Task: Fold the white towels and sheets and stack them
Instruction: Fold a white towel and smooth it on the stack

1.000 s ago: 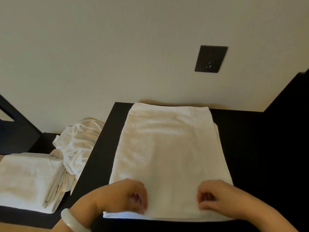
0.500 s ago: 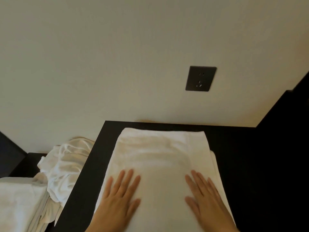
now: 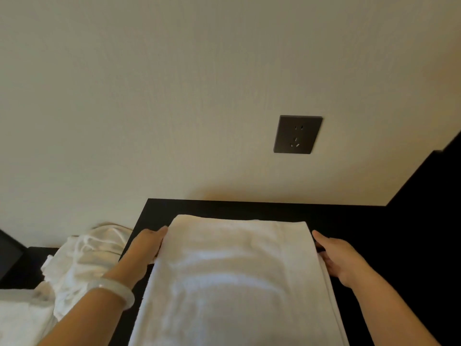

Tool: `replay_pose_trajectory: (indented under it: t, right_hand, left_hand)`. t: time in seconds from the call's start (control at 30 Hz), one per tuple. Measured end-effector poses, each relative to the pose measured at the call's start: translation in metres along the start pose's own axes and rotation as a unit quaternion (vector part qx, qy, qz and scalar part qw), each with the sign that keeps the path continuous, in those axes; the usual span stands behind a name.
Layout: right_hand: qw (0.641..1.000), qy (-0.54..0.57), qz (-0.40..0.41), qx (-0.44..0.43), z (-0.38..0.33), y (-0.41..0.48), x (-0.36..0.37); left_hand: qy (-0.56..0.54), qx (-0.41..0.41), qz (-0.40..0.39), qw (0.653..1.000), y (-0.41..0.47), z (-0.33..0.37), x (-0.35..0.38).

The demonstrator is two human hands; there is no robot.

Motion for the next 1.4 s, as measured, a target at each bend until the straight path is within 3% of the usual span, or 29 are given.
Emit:
replay_pose_trajectory:
  t: [0.1, 0.23, 0.3, 0.37, 0.47, 0.53, 0.7, 1.03, 1.27, 1.33, 1.4]
  right_hand:
    - [0.992, 0.093, -0.068, -0.043, -0.005, 0.008, 0.010]
    - [0.962, 0.177, -0.140, -0.153, -0.031, 0.004, 0.013]
    - [0.957, 0.157, -0.113, -0.215, -0.043, 0.006, 0.008]
    - [0.965, 0.080, -0.008, -0.249, -0.049, 0.009, -0.003]
    - [0.955, -0.069, 0.146, -0.248, -0.050, 0.015, -0.018]
    - [0.940, -0.119, 0.196, -0.251, -0.050, 0.013, -0.024]
    - [0.944, -0.208, 0.145, -0.212, -0.040, 0.023, 0.001]
    - [0.960, -0.161, 0.100, -0.207, -0.047, 0.025, 0.010]
    - [0.957, -0.173, 0.084, -0.219, -0.049, 0.025, 0.012]
    - [0.957, -0.161, 0.088, -0.224, -0.048, 0.027, 0.009]
    - [0.956, -0.154, 0.106, -0.228, -0.047, 0.028, 0.005]
  left_hand:
    - [-0.141, -0.057, -0.071, 0.986, 0.009, -0.003, 0.012]
    - [-0.156, -0.011, -0.146, 0.977, 0.015, 0.013, 0.016]
    - [-0.143, 0.043, -0.122, 0.981, 0.022, 0.021, 0.011]
    - [-0.087, 0.088, -0.056, 0.991, 0.026, 0.028, 0.001]
    - [-0.025, 0.104, -0.050, 0.993, 0.031, 0.026, 0.007]
    - [-0.071, 0.064, -0.060, 0.994, 0.036, 0.018, 0.009]
    - [-0.075, 0.013, -0.110, 0.991, 0.045, 0.010, 0.008]
    - [-0.083, -0.040, -0.108, 0.990, 0.044, 0.017, 0.015]
    - [-0.071, -0.007, -0.167, 0.983, 0.044, 0.030, 0.022]
    - [-0.078, 0.038, -0.183, 0.979, 0.044, 0.039, 0.025]
    - [-0.015, 0.114, -0.162, 0.980, 0.044, 0.049, 0.022]
Point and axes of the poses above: each hand's wrist, its own y-axis towards the middle knuckle, its own x-axis out of the palm, z = x × y, the point moved 10 cm from there along y, towards the middle knuckle, and after that the axes turned 6 degrees about x, right-handed, at the moved point
